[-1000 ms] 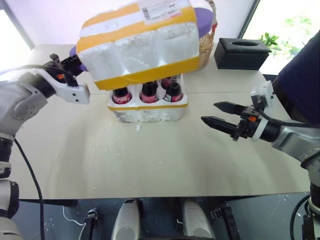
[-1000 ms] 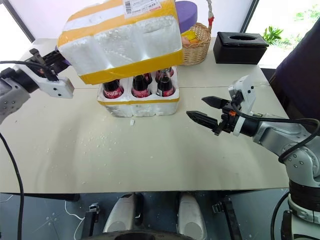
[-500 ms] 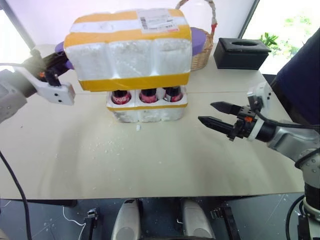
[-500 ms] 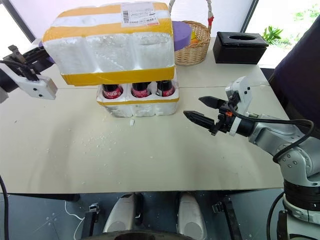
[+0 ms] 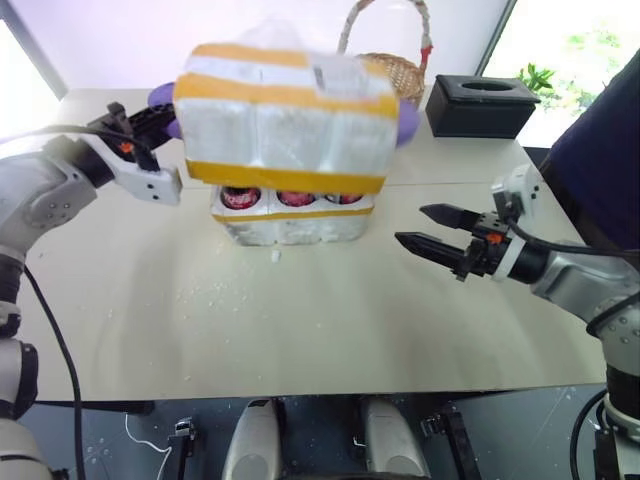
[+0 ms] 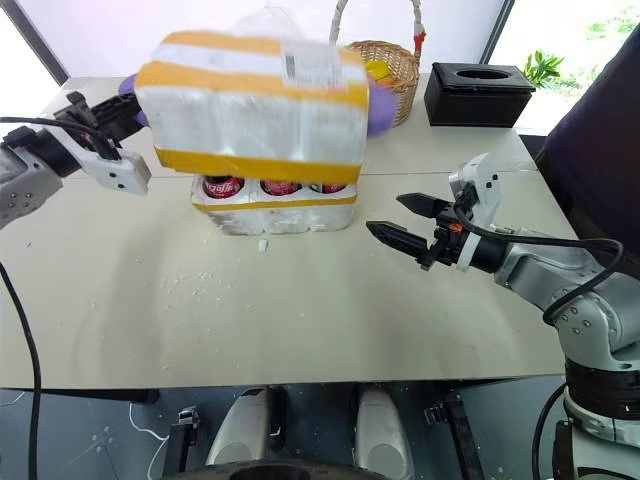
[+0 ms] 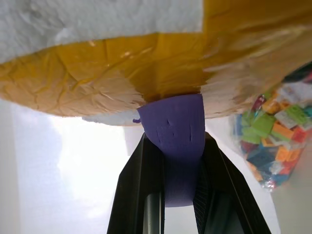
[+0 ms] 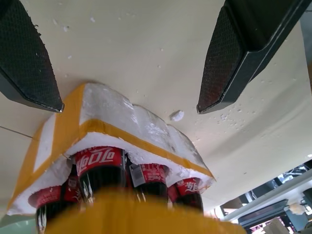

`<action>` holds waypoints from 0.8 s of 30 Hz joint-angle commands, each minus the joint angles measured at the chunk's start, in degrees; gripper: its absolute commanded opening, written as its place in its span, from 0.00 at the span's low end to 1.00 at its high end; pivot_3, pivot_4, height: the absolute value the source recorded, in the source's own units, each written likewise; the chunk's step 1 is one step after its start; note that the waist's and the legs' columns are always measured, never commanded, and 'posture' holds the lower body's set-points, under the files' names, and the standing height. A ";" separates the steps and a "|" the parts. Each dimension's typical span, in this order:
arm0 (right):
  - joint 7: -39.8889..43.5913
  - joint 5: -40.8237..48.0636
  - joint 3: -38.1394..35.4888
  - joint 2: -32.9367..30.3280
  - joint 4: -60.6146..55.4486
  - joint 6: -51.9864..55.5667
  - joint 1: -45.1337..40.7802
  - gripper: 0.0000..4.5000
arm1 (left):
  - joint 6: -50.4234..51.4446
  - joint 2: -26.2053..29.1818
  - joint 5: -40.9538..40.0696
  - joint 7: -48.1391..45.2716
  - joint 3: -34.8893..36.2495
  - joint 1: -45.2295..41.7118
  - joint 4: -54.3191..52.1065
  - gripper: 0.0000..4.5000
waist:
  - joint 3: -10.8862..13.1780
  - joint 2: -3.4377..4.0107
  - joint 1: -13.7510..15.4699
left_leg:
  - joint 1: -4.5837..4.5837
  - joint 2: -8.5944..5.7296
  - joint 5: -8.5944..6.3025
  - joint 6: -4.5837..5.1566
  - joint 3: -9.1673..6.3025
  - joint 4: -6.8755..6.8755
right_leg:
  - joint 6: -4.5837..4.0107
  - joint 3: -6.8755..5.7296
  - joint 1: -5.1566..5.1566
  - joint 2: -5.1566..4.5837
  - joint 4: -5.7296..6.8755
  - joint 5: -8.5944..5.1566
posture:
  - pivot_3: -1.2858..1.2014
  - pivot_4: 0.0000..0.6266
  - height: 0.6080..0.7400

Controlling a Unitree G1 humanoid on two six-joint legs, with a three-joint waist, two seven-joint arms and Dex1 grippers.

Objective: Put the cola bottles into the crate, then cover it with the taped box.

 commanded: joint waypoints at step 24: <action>-1.00 1.08 -1.95 0.39 -1.47 -1.00 -1.02 1.00 | -1.57 2.01 0.15 4.08 -0.63 2.41 2.27 0.47 | 0.00 0.00 0.09 | 0.00 0.02 0.00 0.00 0.06 -0.03 | -0.01 0.04 -0.03 0.01 -0.01 0.00 | 0.52 0.24 1.00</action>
